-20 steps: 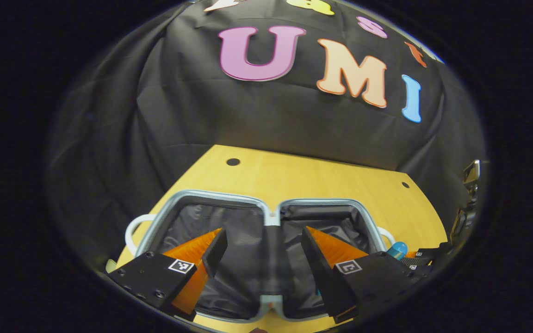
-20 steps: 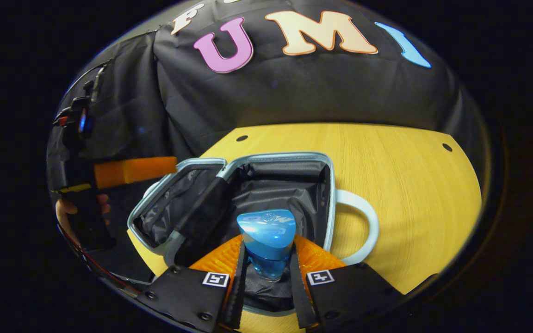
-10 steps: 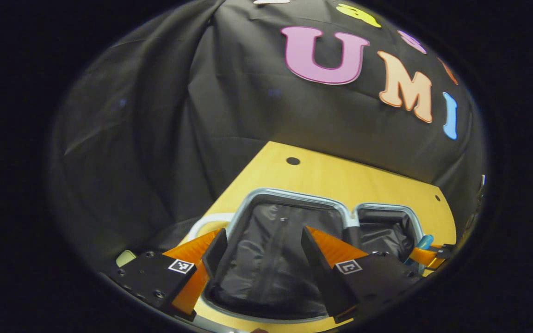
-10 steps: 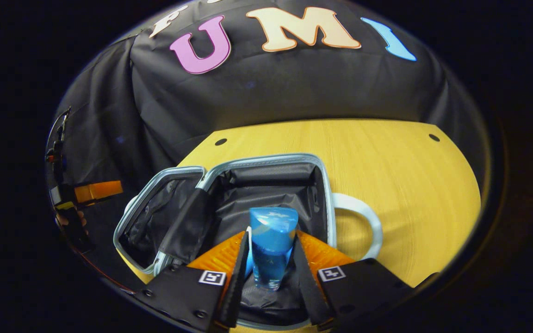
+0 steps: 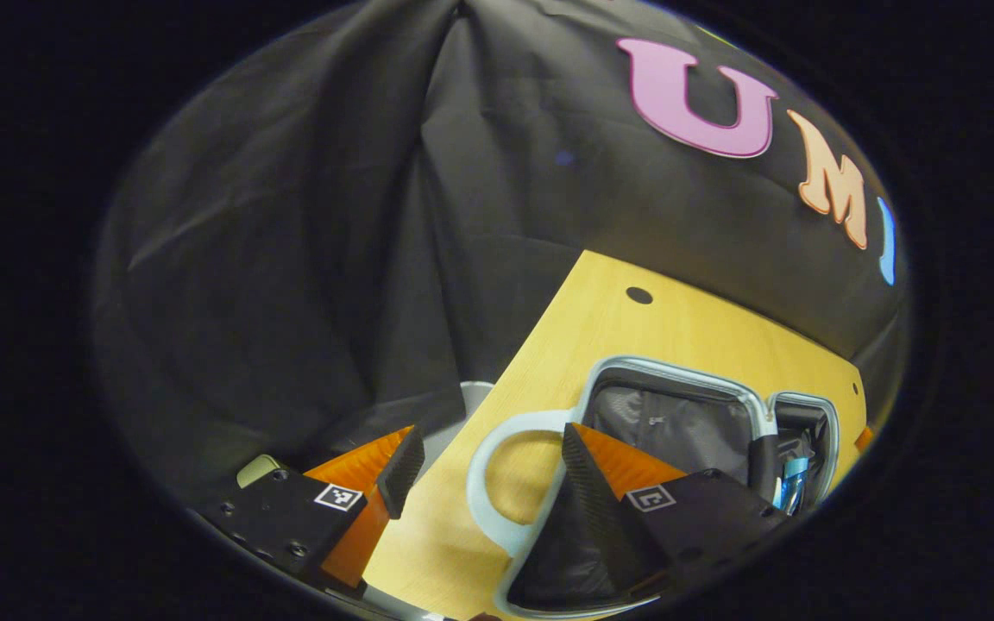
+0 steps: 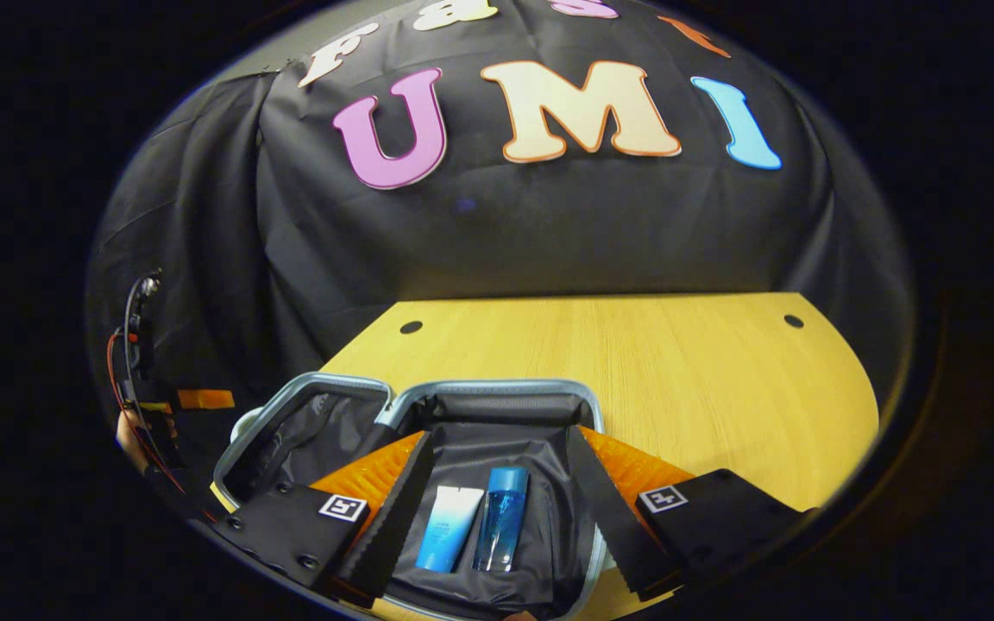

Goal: First open the suitcase, pack the skin care products into it, and then close the suitcase.

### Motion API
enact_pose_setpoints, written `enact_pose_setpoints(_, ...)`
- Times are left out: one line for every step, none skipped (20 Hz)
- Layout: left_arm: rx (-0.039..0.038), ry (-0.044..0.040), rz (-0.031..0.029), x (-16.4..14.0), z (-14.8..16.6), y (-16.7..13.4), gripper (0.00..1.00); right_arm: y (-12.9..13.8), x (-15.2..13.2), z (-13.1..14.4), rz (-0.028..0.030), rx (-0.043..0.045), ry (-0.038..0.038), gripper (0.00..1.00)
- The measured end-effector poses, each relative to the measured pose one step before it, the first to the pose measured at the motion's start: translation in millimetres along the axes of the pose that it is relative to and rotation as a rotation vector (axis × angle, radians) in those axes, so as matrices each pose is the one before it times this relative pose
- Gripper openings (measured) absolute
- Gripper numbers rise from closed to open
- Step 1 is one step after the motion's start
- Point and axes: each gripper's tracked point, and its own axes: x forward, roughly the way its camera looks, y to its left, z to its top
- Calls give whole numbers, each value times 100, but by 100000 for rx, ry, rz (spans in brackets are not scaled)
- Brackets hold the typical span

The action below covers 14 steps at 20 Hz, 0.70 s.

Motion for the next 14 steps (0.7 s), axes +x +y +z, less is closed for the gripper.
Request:
enact_pose_setpoints(-384, 3110, -352, 1044, -860, 347, 95, 257, -129, 1026, -49, -145, -2077, 98)
enact_pose_setpoints(136, 2754, 216, 1015, -747, 430, 97, 259, 42, 993, 352, -169, -1884, 98)
enact_pose_setpoints(443, 3572, -170, 1044, -860, 271, 94, 202, 118, 545, -430, -438, -1559, 98)
enact_pose_setpoints(688, 3192, 700, 863, -804, 369, 94, -57, 60, 482, -669, -1063, -951, 98)
enact_pose_setpoints(638, 2784, 469, 998, -744, 454, 95, 150, -46, 286, -191, -1046, -950, 98)
enact_pose_setpoints(228, 2041, 219, 605, -379, 261, 95, 90, -45, 243, -231, -1107, -622, 98)
enact_pose_setpoints(177, 1829, -100, 298, -463, 367, 95, 146, -53, -115, 74, -1168, -11, 93)
enact_pose_setpoints(169, 1778, -559, 335, -325, 253, 93, 145, 58, -31, 83, -845, 175, 98)
enact_pose_setpoints(-180, 1816, -747, 156, -219, 406, 89, 62, 98, -179, -94, -354, 636, 98)
enact_pose_setpoints(-1477, 1434, -1842, -46, -179, 41, 80, 236, -11, -100, 522, 365, 610, 98)
enact_pose_setpoints(-1568, -196, -2774, 25, 122, -804, 74, 244, 88, -79, 236, 405, 113, 94)
enact_pose_setpoints(-649, 732, -2610, 22, -147, -823, 61, 82, -73, 137, 245, 69, -376, 98)
enact_pose_setpoints(-99, 754, -2294, 79, -276, -832, 49, -44, -14, 139, 371, -343, -264, 94)
enact_pose_setpoints(1166, -107, 889, 169, -38, -207, 30, -54, -135, 260, 470, -430, -584, 94)
